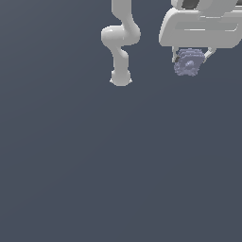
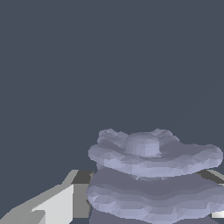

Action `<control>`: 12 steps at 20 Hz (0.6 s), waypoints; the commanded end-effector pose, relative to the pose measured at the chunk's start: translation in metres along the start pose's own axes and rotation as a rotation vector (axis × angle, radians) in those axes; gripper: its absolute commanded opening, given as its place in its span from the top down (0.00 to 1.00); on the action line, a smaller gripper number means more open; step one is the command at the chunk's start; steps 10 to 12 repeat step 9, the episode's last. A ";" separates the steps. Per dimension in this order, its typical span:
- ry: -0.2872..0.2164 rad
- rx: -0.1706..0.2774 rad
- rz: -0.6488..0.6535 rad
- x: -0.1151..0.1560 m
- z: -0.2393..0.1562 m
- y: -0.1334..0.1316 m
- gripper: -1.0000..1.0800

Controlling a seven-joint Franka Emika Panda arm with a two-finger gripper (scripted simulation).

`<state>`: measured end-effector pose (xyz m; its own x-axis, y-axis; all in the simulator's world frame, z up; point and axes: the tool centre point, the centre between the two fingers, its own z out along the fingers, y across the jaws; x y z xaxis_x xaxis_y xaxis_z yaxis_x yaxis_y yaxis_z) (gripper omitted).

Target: Pick up the object and move it to a goal position.

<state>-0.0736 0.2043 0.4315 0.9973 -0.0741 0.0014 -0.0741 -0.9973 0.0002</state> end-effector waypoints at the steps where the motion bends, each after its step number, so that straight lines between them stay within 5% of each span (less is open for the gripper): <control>1: -0.001 0.000 0.001 -0.001 -0.010 -0.005 1.00; 12: -0.001 0.000 0.001 -0.002 -0.023 -0.013 1.00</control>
